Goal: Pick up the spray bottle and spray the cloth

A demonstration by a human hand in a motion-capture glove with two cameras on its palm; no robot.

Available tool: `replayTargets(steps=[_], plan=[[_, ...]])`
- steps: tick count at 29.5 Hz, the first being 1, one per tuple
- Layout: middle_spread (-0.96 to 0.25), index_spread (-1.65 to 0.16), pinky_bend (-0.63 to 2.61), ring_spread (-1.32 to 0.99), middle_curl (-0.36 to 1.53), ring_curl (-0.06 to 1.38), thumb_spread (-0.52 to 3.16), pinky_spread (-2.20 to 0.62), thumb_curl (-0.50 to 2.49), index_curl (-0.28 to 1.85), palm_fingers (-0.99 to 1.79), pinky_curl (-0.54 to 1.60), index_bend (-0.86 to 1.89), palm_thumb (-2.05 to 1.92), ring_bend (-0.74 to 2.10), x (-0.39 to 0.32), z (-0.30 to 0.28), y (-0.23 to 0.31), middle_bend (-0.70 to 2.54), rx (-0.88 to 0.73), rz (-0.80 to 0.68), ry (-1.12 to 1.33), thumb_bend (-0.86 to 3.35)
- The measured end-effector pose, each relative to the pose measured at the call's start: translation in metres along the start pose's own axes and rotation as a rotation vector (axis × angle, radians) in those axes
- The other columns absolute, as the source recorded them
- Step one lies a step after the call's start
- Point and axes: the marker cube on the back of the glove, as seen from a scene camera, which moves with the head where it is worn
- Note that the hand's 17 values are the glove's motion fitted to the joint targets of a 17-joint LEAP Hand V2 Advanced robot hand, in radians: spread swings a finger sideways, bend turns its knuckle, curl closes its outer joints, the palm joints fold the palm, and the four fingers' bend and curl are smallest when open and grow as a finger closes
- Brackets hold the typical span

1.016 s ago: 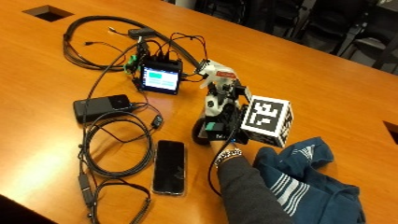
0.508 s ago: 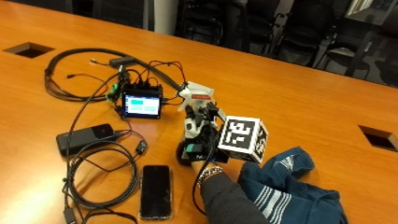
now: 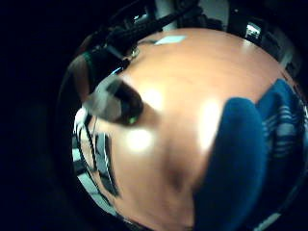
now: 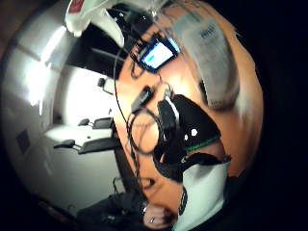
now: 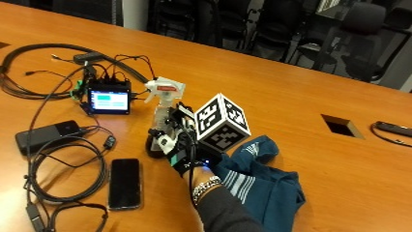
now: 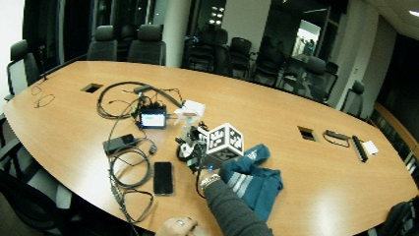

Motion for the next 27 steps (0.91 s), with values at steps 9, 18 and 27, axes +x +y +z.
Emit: replayTargets(steps=[9, 18, 27], plan=[[-0.03, -0.39, 0.79, -0.01, 0.37, 0.35, 1.27, 0.18, 0.41, 0.23, 0.2, 0.4, 0.17, 0.67, 0.45, -0.039, -0.044, 0.055, 0.14, -0.28, -0.174, 0.229, -0.02], [-0.02, -0.44, 0.66, 0.02, 0.35, 0.31, 1.26, 0.23, 0.38, 0.27, 0.22, 0.36, 0.21, 0.63, 0.37, -0.014, -0.063, 0.131, 0.19, -0.334, -0.374, 0.472, -0.02], [-0.02, -0.45, 0.57, 0.02, 0.33, 0.29, 1.24, 0.24, 0.36, 0.3, 0.28, 0.33, 0.21, 0.63, 0.3, -0.006, -0.102, 0.157, 0.17, -0.289, -0.421, 0.495, -0.02]])
